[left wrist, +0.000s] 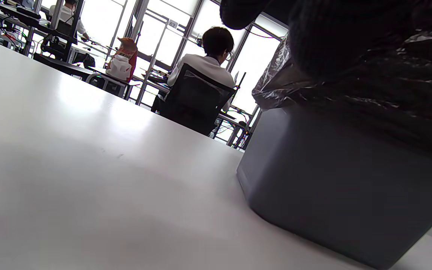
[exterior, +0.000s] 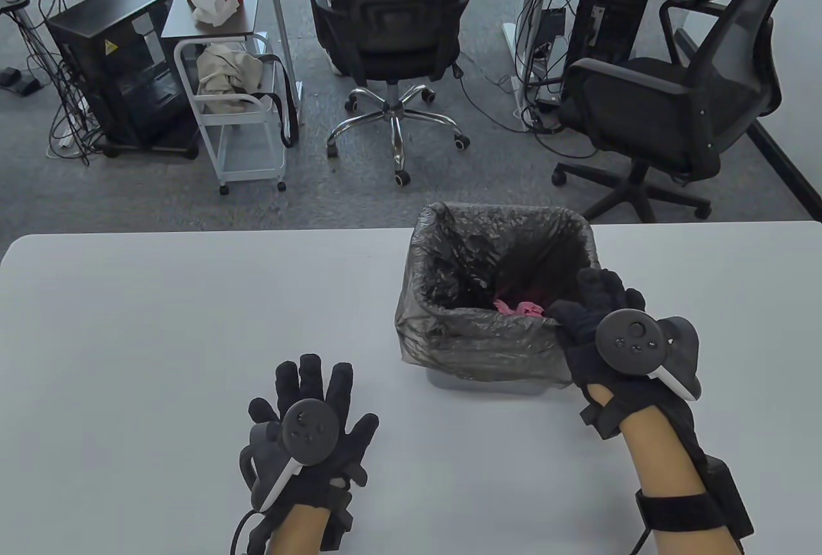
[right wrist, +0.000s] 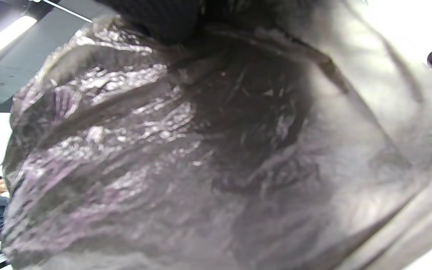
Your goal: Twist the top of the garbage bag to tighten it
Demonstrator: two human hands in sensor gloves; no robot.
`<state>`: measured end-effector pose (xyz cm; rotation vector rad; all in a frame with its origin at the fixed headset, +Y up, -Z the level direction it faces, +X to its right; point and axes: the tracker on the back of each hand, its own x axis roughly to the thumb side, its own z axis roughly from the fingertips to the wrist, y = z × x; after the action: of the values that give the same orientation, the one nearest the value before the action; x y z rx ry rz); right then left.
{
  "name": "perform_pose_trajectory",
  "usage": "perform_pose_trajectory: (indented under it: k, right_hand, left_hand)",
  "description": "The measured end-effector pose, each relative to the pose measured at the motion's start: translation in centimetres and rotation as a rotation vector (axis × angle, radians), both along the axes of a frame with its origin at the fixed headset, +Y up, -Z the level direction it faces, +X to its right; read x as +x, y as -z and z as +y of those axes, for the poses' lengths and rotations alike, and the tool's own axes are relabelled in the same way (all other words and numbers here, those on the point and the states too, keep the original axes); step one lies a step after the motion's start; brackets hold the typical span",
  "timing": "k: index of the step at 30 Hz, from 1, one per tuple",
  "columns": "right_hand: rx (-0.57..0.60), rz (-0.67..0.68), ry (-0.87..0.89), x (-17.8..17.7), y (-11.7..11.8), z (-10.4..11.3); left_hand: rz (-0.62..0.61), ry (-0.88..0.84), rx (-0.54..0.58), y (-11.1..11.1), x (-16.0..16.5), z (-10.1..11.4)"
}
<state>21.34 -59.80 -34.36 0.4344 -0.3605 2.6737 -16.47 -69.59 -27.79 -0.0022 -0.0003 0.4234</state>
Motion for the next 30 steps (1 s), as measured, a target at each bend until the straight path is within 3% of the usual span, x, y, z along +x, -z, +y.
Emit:
perform_pose_trajectory:
  k: [8,14,17,20,24,30]
  right_hand:
    - [0.028,0.066,-0.006,-1.6,-0.5,-0.2]
    - [0.011,0.054,0.063,0.7,-1.3,-0.8]
    - [0.053,-0.044,0.278,3.4,-2.8,-2.3]
    - [-0.01,-0.143,0.441,5.1,-3.6,-5.4]
    - [-0.075,-0.194,0.461,4.9,-2.8,-7.9]
    - [-0.059,-0.252,0.435,4.0,-2.0,-9.3]
  left_hand:
    - [-0.017,-0.047,0.016,1.2,1.2,-1.9]
    - [-0.008,-0.112,0.041,1.2,0.9,-1.7]
    - [-0.001,-0.177,0.083,0.7,0.6,-0.9]
    - [0.034,-0.273,0.104,0.9,0.4,-0.3]
    - [0.023,-0.318,-0.038,2.4,1.6,-0.3]
    - [0.028,-0.404,-0.09,3.7,4.0,-0.6]
